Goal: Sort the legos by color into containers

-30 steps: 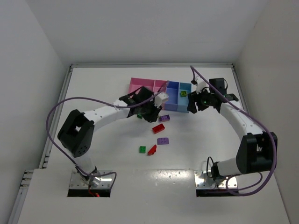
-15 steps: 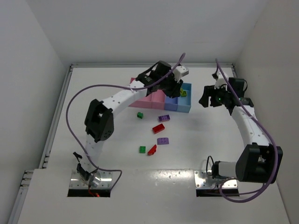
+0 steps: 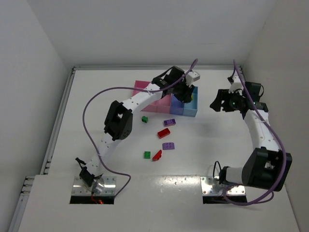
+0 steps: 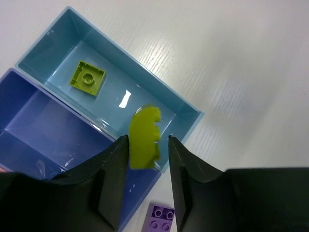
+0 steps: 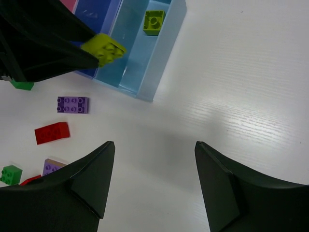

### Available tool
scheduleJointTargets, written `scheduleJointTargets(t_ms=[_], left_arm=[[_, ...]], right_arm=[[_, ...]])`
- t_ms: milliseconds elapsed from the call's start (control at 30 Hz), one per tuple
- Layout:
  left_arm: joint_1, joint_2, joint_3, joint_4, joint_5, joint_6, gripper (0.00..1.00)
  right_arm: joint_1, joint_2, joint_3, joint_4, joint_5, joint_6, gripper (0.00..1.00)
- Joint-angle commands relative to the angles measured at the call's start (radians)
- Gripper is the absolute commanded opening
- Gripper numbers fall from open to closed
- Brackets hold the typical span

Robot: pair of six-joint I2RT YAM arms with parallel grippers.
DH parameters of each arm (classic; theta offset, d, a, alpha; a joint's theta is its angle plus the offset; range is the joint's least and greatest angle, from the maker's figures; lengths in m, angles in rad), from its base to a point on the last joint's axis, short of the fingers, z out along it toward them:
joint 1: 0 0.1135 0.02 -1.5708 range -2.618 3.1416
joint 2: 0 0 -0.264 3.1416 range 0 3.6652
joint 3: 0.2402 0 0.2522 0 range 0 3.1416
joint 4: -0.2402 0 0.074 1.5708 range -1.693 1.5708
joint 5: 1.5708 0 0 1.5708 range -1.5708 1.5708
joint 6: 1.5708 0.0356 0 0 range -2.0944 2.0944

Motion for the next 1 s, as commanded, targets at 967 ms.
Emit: scheduleJointTargets(t_ms=[967], left_arm=[[0.456,-0.622,-0.406,0.039,0.066,-0.115,0.84]], right_arm=[[0.545,0.248,0.079,0.016,-0.046,-0.52,0.62]])
